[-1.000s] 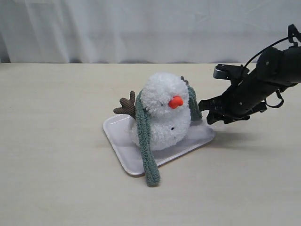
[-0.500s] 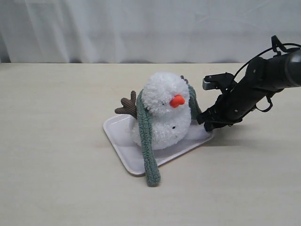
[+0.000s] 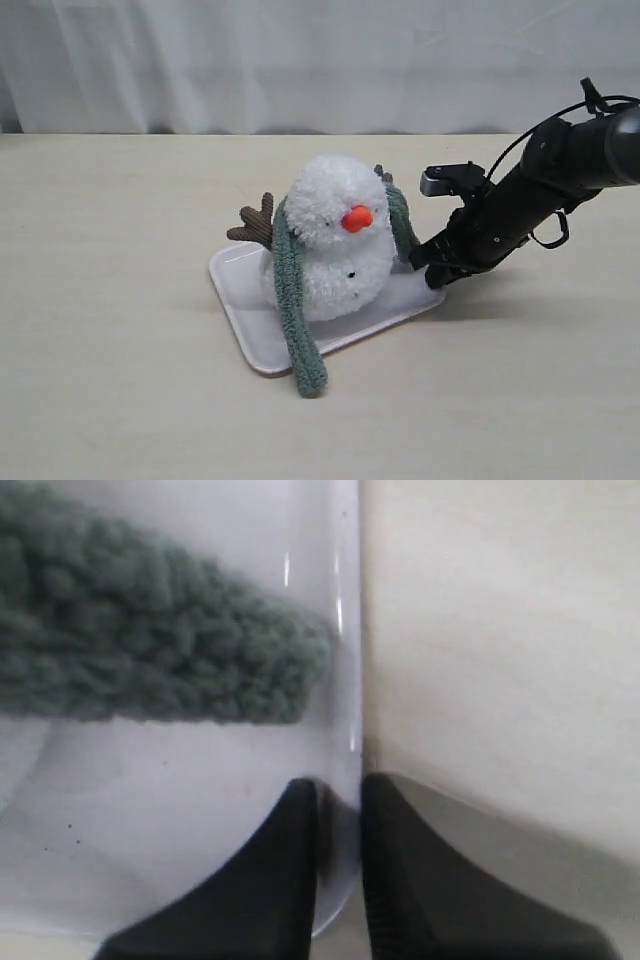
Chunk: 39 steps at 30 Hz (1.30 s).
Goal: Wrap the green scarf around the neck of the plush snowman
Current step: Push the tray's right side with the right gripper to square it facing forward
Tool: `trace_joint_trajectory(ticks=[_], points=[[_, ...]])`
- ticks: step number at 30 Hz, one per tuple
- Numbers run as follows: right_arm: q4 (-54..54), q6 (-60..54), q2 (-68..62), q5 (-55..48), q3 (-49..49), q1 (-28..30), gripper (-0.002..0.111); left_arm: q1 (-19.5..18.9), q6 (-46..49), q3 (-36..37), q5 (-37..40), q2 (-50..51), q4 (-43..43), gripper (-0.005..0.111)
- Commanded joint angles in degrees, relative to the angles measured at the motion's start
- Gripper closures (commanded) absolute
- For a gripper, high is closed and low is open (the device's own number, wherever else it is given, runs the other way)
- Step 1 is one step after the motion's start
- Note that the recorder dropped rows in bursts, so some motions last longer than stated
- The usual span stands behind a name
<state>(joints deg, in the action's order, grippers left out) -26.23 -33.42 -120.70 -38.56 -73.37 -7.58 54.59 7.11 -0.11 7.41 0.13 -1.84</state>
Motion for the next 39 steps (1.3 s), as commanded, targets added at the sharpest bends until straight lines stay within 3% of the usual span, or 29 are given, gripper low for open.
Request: trace_joint_trajectory(ticks=[1,5,11,16,27,30,36,39], points=[[0.5,4.4,-0.9,-5.1,0.4,0.1,0.104,0.1,0.0,0.1,-1.8,-0.1,-0.8,0.107],[0.5,14.3,-0.1,-1.5,4.1,0.2,0.104,0.1,0.0,0.1,-1.8,-0.1,-0.8,0.107],[-4.6,20.6,3.6,15.0,16.6,0.3,0.104,0.1,0.0,0.1,-1.8,-0.1,-0.8,0.107],[-1.0,16.1,3.9,8.3,18.2,0.3,0.104,0.1,0.0,0.1,-1.8,-0.1,-0.8,0.107],[-5.0,16.5,4.0,7.3,18.2,0.2,0.104,0.1,0.0,0.1,-1.8,-0.1,-0.8,0.107],[-4.6,16.5,4.2,7.2,18.2,0.2,0.095,0.1,0.0,0.1,-1.8,-0.1,-0.8,0.107],[-4.4,16.3,6.7,7.2,18.2,0.2,0.066,0.1,0.0,0.1,-1.8,-0.1,-0.8,0.107],[-3.4,16.2,8.9,6.8,18.2,0.2,0.062,0.1,0.0,0.1,-1.8,-0.1,-0.8,0.107]])
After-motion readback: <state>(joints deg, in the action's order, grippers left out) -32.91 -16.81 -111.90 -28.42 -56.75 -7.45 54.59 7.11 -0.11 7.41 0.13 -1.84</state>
